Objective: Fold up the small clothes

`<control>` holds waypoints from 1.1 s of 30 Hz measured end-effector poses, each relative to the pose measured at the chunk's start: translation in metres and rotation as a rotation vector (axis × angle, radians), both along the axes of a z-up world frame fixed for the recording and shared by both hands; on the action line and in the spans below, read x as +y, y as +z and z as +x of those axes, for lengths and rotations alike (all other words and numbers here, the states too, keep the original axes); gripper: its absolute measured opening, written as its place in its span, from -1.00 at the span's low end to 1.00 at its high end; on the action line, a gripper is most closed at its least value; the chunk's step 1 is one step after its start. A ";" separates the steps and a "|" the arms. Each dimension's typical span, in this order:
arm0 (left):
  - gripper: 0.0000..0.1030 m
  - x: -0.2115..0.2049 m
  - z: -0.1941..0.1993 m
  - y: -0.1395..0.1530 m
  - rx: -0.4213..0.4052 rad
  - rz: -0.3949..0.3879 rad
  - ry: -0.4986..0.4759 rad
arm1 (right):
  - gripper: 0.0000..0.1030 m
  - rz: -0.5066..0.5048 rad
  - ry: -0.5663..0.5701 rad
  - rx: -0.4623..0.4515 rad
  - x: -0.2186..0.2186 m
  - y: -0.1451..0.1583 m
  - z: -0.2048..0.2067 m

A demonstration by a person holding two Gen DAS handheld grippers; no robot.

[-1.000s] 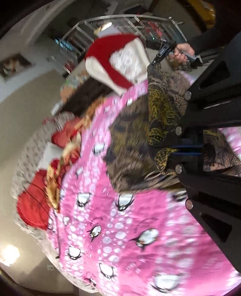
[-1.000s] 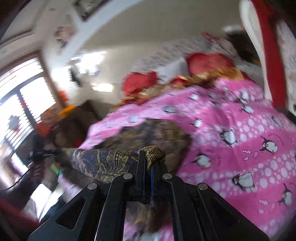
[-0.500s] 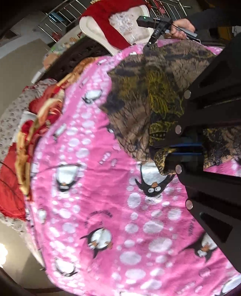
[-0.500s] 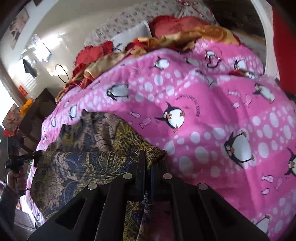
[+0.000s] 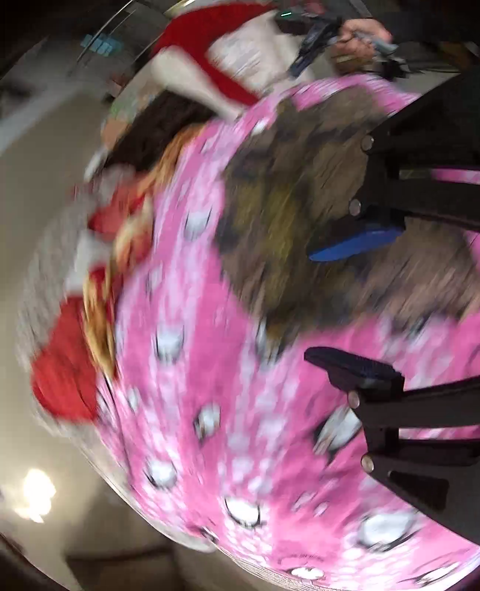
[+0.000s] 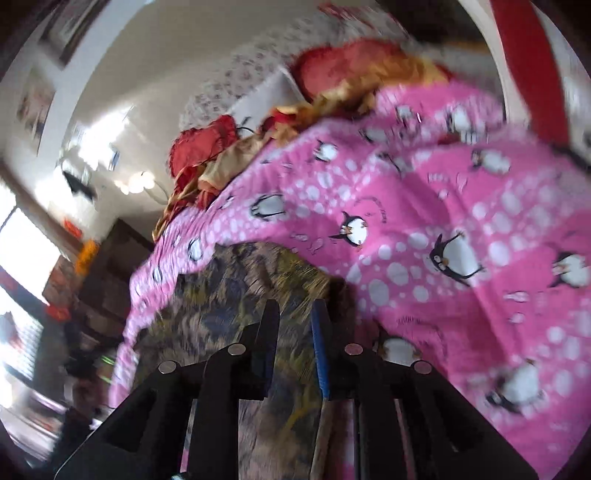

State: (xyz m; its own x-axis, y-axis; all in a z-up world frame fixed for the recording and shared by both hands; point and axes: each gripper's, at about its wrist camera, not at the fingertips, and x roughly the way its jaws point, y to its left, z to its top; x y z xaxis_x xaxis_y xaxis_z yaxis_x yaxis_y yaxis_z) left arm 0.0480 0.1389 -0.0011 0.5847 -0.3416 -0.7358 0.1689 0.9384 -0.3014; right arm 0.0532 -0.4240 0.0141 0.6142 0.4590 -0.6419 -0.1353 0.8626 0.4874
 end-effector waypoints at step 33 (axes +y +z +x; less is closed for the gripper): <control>-0.61 -0.073 0.116 -0.059 0.139 0.183 0.075 | -0.50 -0.436 0.031 0.121 0.084 -0.048 0.085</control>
State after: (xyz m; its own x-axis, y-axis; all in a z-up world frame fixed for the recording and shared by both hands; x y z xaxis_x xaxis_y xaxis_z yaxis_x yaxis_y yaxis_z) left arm 0.1637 0.0662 -0.0602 0.4920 -0.1546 -0.8567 0.0649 0.9879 -0.1410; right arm 0.1385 -0.3399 -0.0343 0.5130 0.1470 -0.8457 -0.1284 0.9873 0.0937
